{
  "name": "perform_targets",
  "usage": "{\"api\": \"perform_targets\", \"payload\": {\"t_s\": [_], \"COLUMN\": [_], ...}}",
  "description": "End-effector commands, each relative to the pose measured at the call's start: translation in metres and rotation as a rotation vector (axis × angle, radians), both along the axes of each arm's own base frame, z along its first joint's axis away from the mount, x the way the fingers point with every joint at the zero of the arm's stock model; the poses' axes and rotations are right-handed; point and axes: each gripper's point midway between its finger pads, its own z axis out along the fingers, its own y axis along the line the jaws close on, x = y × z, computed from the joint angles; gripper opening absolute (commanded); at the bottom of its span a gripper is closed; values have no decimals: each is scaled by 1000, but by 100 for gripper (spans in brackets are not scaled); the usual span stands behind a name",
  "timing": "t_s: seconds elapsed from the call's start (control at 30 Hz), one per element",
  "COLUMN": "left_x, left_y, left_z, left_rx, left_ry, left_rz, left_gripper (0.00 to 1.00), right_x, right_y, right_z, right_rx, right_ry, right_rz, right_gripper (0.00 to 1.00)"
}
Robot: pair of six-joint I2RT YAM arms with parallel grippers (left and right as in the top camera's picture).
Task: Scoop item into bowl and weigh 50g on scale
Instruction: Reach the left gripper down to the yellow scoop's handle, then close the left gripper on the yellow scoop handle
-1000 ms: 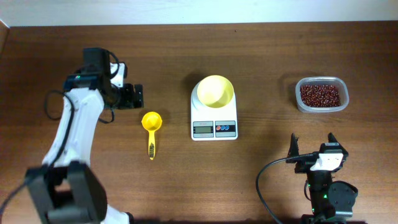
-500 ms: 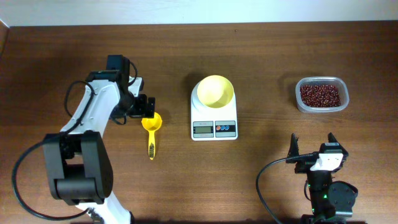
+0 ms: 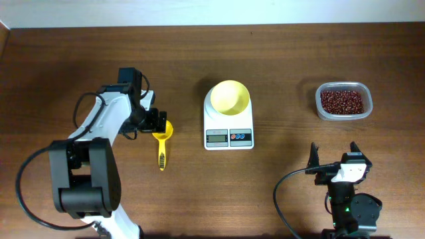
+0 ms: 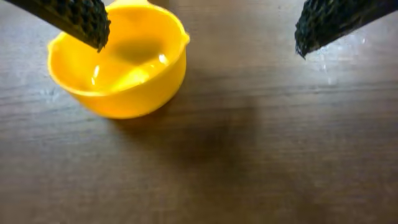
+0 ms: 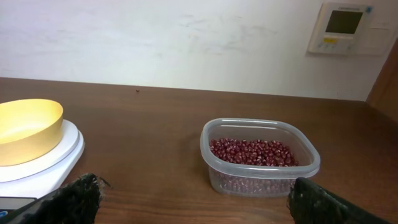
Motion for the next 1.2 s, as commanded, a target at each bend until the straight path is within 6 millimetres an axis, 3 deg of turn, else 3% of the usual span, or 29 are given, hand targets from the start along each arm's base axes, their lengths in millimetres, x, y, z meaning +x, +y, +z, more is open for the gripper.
{"api": "perform_targets", "payload": {"t_s": [0.0, 0.4, 0.77, 1.17], "left_x": [-6, 3, -5, -2], "left_y": [0, 0, 0, 0], "left_z": [-10, -15, -29, -30], "left_rx": [0, 1, 1, 1], "left_ry": [23, -19, -12, -28], "left_rz": [-14, -14, -14, -16], "left_gripper": [99, 99, 99, 99], "right_x": [0, 0, 0, 0], "right_y": [4, 4, 4, 4], "right_z": [-2, -2, -2, -2], "right_rx": [-2, -2, -2, -2], "right_ry": [4, 4, 4, 4], "right_rz": [21, 21, 21, 21], "right_gripper": [99, 99, 99, 99]}}
